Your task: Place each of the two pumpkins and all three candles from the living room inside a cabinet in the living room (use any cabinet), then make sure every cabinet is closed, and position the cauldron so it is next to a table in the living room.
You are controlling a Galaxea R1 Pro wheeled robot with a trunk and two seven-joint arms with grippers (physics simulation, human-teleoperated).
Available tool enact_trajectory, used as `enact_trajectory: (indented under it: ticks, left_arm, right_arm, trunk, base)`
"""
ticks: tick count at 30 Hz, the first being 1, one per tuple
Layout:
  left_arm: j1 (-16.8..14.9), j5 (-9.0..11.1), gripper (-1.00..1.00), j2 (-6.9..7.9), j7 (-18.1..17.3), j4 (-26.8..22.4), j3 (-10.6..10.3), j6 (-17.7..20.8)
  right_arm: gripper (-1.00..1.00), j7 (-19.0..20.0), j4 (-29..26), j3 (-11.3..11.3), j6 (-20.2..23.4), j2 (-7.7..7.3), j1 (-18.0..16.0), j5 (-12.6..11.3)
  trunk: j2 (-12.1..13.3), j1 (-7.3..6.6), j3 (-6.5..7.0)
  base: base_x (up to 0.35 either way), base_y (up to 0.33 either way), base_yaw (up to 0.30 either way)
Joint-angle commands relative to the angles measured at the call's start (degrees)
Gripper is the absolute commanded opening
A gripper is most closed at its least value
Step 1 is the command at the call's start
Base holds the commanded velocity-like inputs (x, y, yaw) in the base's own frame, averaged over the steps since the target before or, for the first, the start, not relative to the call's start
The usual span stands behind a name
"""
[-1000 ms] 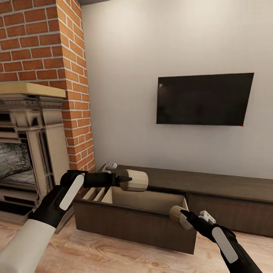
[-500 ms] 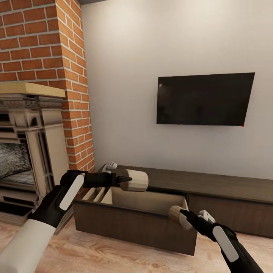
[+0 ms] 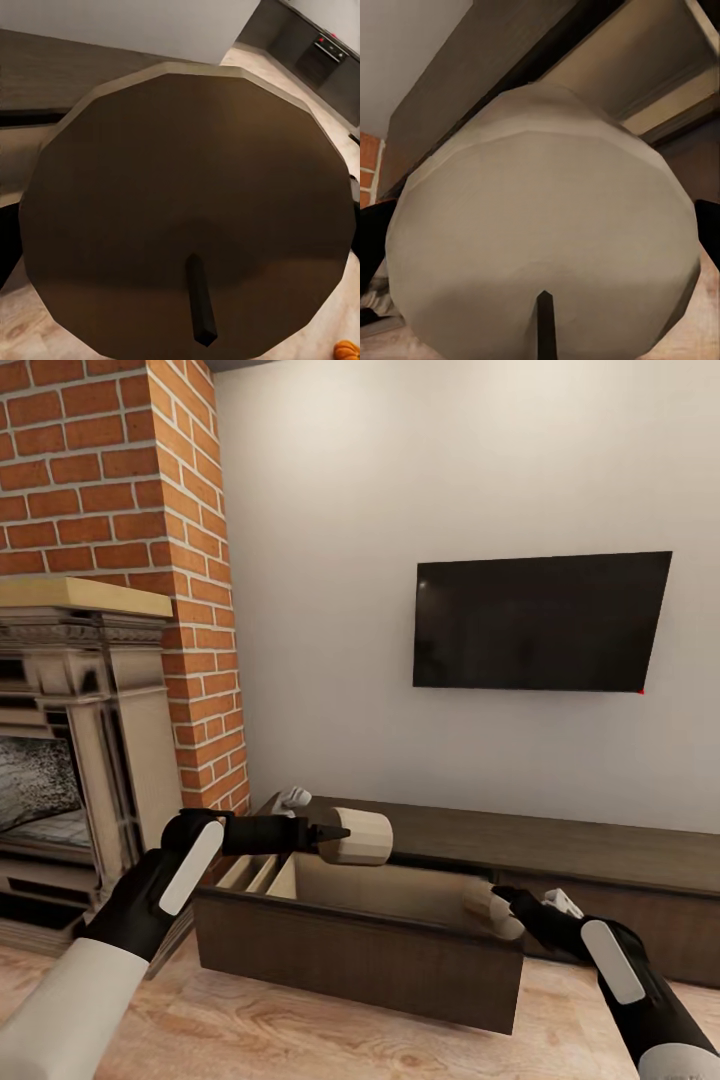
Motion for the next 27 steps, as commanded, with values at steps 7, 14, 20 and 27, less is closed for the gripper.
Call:
enact_trajectory:
  ticks: [7,14,20,27]
  left_arm:
    - [-0.05,-0.12,-1.00,-0.11,-0.08,0.25,-0.19,-0.87]
    - [-0.05,-0.09,-1.00,-0.05,-0.25,0.30,-0.22,-0.98]
    - [-0.05,0.00,-1.00,0.02,-0.64,0.30,-0.29,-0.92]
    - [-0.07,0.04,-1.00,0.14,-1.03,0.28,-0.46,-0.22]
  right_arm:
    - [-1.00,-0.83,-0.15,-0.02,-2.07,1.10,-1.59,-0.49]
    - [-1.00,-0.91,-0.16,0.17,-3.64,2.67,-2.09,-0.50]
    - [-1.00,-0.91,-0.17,0.12,-3.80,3.32,-2.12,-0.46]
    - [-1.00,-0.91,-0.11,0.05,-3.56,3.43,-2.13,-0.53]
  trunk:
    - [-0.03,-0.01,-0.07]
    - [-0.03,-0.01,-0.07]
    - [-0.03,-0.01,-0.07]
    - [-0.03,-0.01,-0.07]
  base:
    - [0.023,0.001,0.000]
    - [0.234,0.050,0.000]
    - [0.173,0.014,0.000]
    - [0.242,0.002,0.000]
